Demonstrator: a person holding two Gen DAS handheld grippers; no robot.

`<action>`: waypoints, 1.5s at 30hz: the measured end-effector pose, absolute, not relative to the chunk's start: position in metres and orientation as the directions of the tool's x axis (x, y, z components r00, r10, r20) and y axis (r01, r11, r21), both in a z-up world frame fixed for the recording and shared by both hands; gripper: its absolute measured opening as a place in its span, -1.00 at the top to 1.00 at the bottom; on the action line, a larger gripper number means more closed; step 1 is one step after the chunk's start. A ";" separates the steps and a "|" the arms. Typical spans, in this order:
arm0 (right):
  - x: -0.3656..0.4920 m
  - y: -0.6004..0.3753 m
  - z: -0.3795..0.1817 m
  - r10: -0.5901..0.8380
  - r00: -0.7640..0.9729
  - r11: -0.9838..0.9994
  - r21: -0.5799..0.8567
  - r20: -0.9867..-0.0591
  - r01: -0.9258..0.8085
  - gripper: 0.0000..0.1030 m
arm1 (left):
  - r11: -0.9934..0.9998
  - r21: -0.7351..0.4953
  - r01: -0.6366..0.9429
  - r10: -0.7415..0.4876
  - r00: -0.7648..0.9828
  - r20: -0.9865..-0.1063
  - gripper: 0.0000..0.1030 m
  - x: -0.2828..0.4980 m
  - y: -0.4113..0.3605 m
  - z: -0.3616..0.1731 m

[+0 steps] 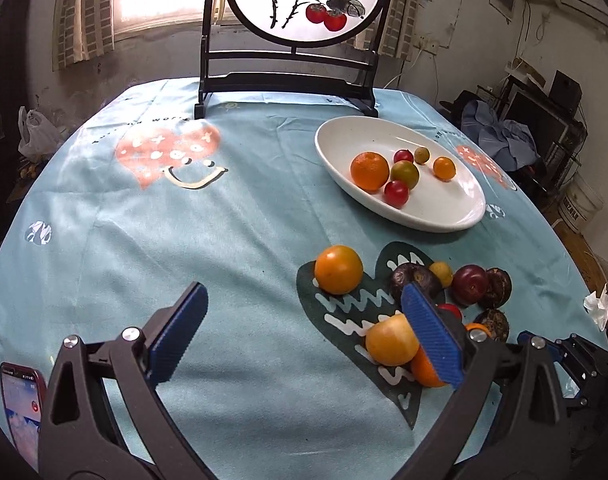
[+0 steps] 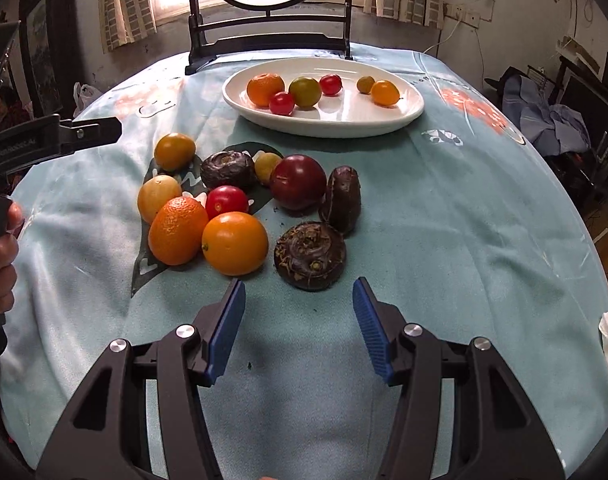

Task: Organize fruits
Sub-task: 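Return to the pile and grasp the dark brown round fruit with the right tool, then grasp the yellow pear-like fruit with the left tool while the right tool holds its fruit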

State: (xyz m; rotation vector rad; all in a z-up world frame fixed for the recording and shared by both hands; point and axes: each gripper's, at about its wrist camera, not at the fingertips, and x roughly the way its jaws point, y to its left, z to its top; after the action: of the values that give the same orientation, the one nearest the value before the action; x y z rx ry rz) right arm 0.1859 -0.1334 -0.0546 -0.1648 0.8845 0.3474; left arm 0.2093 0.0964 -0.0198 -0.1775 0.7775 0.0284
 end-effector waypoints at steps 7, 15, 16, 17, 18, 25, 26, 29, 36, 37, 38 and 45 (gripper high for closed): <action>0.200 -0.131 -0.060 0.197 0.568 0.930 -0.031 -0.799 -0.366 -0.03 | 0.982 -0.165 -0.092 -0.050 0.715 -0.698 -0.93 0.206 0.100 -0.017; 0.217 -0.128 -0.064 0.196 0.543 0.924 -0.030 -0.817 -0.380 0.13 | 0.988 -0.141 -0.064 -0.054 0.712 -0.700 -0.93 0.204 0.095 -0.016; 0.217 -0.126 -0.064 0.201 0.541 0.922 -0.029 -0.816 -0.386 0.14 | 0.988 -0.139 -0.066 -0.051 0.711 -0.701 -0.93 0.205 0.095 -0.016; 0.216 -0.126 -0.064 0.200 0.544 0.922 -0.031 -0.815 -0.385 0.15 | 0.988 -0.137 -0.065 -0.051 0.708 -0.704 -0.93 0.205 0.095 -0.016; 0.216 -0.127 -0.064 0.207 0.543 0.923 -0.022 -0.814 -0.385 0.16 | 0.989 -0.136 -0.062 -0.053 0.705 -0.708 -0.93 0.206 0.095 -0.017; 0.196 -0.153 -0.057 0.322 0.545 0.930 0.150 -0.775 -0.335 0.16 | 0.994 -0.101 0.047 -0.106 0.685 -0.721 -0.91 0.204 0.091 -0.020; 0.192 -0.155 -0.056 0.327 0.550 0.930 0.158 -0.768 -0.332 0.15 | 0.991 -0.117 0.072 -0.134 0.677 -0.723 -0.88 0.204 0.090 -0.022; 0.185 -0.160 -0.052 0.333 0.566 0.931 0.165 -0.754 -0.326 0.15 | 0.977 -0.156 0.144 -0.212 0.643 -0.736 -0.57 0.205 0.083 -0.027; 0.180 -0.162 -0.048 0.334 0.588 0.932 0.164 -0.736 -0.323 0.15 | 0.965 -0.163 0.207 -0.256 0.587 -0.768 -0.01 0.212 0.062 -0.047; 0.180 -0.163 -0.048 0.334 0.591 0.932 0.164 -0.734 -0.323 0.15 | 0.963 -0.168 0.212 -0.263 0.590 -0.763 0.02 0.212 0.061 -0.047; 0.179 -0.163 -0.047 0.333 0.594 0.933 0.162 -0.732 -0.323 0.15 | 0.959 -0.181 0.218 -0.277 0.587 -0.761 0.02 0.213 0.061 -0.048; 0.180 -0.162 -0.047 0.343 0.592 0.928 0.167 -0.729 -0.332 0.15 | 0.923 -0.301 0.239 -0.384 0.530 -0.756 0.02 0.225 0.058 -0.060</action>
State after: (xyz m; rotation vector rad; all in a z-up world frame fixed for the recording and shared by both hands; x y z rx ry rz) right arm 0.1796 -0.1617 -0.0471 0.0140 0.8509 0.3926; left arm 0.2245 0.0583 -0.0597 -0.1681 0.9422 -0.3745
